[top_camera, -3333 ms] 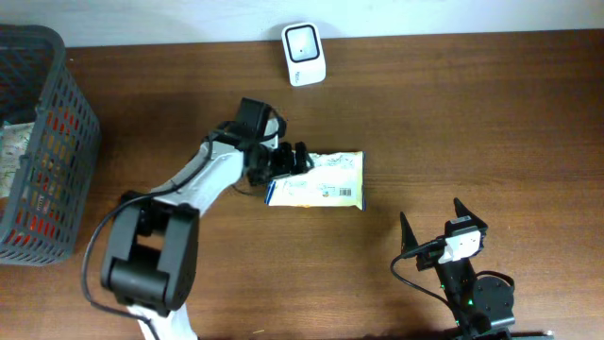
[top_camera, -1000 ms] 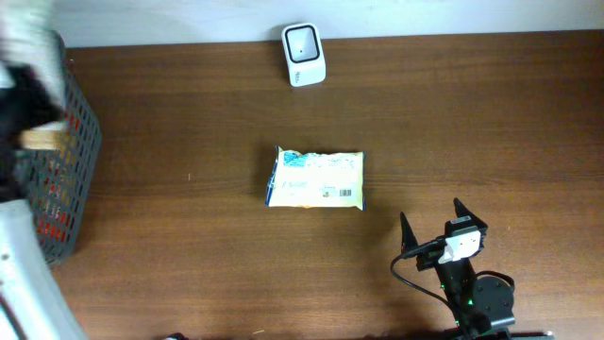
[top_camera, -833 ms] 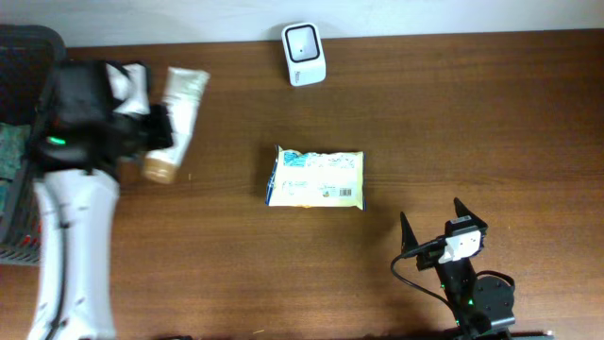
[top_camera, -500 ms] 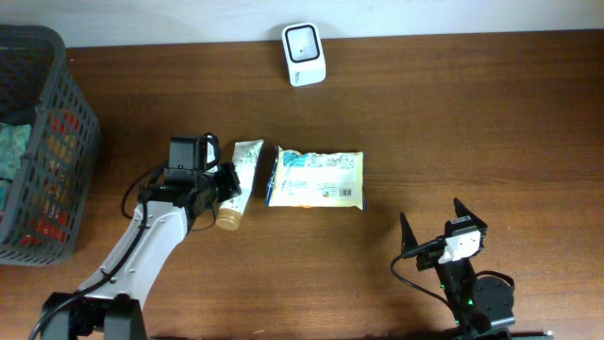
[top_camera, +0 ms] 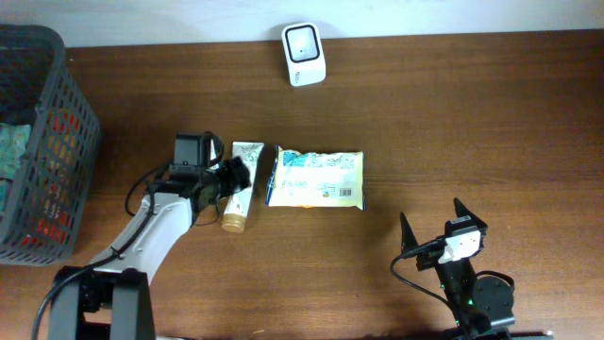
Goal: Scan the item barcode
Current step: 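Grasp red-and-yellow spaghetti pack from basket with left gripper, place on table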
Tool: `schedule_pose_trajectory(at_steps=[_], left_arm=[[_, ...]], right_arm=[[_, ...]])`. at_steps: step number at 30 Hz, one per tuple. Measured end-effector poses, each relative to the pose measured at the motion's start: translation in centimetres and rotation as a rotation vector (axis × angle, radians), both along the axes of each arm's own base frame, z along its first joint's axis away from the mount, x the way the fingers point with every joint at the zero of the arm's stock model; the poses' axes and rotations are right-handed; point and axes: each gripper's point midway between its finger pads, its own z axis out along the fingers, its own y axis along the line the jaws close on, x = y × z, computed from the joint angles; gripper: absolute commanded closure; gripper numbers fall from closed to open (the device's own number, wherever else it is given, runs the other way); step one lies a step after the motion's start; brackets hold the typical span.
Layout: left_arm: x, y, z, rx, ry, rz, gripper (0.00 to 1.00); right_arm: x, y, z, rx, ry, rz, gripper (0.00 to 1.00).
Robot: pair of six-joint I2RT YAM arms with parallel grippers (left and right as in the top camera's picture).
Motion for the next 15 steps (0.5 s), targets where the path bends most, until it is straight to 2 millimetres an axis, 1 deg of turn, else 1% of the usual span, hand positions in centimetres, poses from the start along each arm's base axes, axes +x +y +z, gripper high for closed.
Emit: schedule_pose_trajectory(at_steps=[1, 2, 3, 4, 5, 6, 7, 8, 9, 11, 12, 13, 14, 15], left_arm=[[0.2, -0.1, 1.2, 0.012, -0.011, -0.03, 0.01], [1.0, -0.2, 4.1, 0.027, -0.057, -0.061, 0.01], [2.8, -0.4, 9.1, 0.04, -0.172, -0.093, 0.01], [3.8, -0.4, 13.7, 0.051, -0.275, -0.111, 0.01], [4.2, -0.1, 17.7, 0.066, -0.362, -0.124, 0.01], [4.7, 0.8, 22.1, 0.097, -0.468, -0.13, 0.01], [4.6, 1.7, 24.5, 0.123, -0.53, -0.13, 0.01], [4.4, 2.5, 26.1, 0.15, -0.569, -0.131, 0.01], [4.3, 4.4, 29.4, 0.203, -0.651, -0.111, 0.01], [3.5, 8.3, 35.0, 0.29, -0.779, -0.01, 0.01], [2.7, 11.9, 40.1, 0.366, -0.883, 0.103, 0.01], [1.7, 14.0, 42.8, 0.418, -0.935, 0.177, 0.01], [0.5, 16.2, 46.2, 0.479, -1.006, 0.262, 0.01], [-2.3, 20.4, 51.3, 0.586, -1.102, 0.438, 0.01]], right_arm=[[0.0, 0.0, 0.0, 0.001, 0.0, 0.0, 0.01], [0.0, 0.0, 0.0, 0.0, 0.0, 0.0, 0.01], [0.0, 0.0, 0.0, 0.0, 0.0, 0.0, 0.01], [0.0, 0.0, 0.0, 0.0, 0.0, 0.0, 0.01], [0.0, 0.0, 0.0, 0.0, 0.0, 0.0, 0.01], [0.0, 0.0, 0.0, 0.0, 0.0, 0.0, 0.01], [0.0, 0.0, 0.0, 0.0, 0.0, 0.0, 0.01], [0.0, 0.0, 0.0, 0.0, 0.0, 0.0, 0.01], [0.0, 0.0, 0.0, 0.0, 0.0, 0.0, 0.01], [0.0, 0.0, 0.0, 0.0, 0.0, 0.0, 0.01], [0.0, 0.0, 0.0, 0.0, 0.0, 0.0, 0.01], [0.0, 0.0, 0.0, 0.001, 0.0, 0.0, 0.01], [0.0, 0.0, 0.0, 0.001, 0.0, 0.0, 0.01], [0.0, 0.0, 0.0, 0.0, 0.0, 0.0, 0.01]])
